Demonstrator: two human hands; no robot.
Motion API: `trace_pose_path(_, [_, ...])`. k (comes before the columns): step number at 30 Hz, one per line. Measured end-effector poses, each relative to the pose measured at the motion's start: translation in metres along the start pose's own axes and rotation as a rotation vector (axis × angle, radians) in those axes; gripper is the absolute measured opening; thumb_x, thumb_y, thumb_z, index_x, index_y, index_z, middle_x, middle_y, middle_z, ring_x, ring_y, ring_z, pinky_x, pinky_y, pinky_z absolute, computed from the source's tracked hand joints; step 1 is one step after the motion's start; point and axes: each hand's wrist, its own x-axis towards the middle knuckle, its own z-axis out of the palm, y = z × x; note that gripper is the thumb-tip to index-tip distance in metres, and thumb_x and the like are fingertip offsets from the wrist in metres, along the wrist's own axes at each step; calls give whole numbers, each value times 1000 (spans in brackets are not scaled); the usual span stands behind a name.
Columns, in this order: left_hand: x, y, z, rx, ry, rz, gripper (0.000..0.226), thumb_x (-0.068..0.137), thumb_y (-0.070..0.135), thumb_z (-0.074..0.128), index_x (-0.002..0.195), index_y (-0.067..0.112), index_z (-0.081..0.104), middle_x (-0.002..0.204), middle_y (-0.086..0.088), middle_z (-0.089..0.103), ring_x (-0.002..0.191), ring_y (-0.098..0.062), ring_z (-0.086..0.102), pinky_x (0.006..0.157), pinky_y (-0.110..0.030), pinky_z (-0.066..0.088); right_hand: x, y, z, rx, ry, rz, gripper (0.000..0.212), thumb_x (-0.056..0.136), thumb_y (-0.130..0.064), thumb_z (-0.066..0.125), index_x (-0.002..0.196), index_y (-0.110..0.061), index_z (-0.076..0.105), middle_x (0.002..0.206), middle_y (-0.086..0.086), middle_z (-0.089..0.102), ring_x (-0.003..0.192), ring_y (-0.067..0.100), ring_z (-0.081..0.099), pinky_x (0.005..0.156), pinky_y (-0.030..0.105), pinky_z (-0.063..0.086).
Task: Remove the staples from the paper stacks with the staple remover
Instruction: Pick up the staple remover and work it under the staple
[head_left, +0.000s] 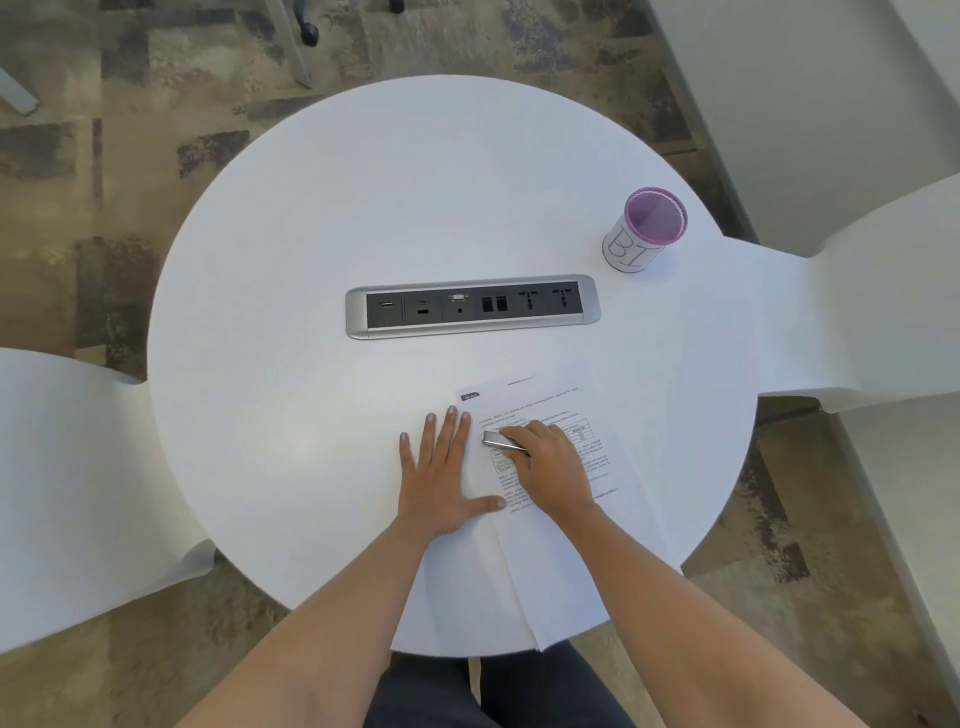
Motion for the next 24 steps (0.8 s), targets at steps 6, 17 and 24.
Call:
trace_pose_path(6, [2,2,-4,-97,-18,-18,125,54,98,36,138,44,-39,146,19,-46,129,-9,-53,101,-47,-38,0,-7,-2,-80,-5,12,27,92,-12,59,117,-18,68,91,7,60,88,29,52,60,37,50])
trace_pose_path(17, [7,5,-9,-153,-36,-70,132,45,94,51,136,55,-36,138,21,-54,124,-11,-56,103,-50,-33,11,-10,-1,-182,-83,-91,29,90,-2,49,114,-8,64,99,7,61,90,29,50,58,36,46])
trace_pose_path(24, [7,9,-9,-157,-45,-97,133,47,92,56,134,56,-37,141,19,-52,142,-24,-38,109,-59,-23,9,-21,6,29,-42,64,14,89,-11,57,78,-2,58,71,7,47,65,27,49,56,30,25])
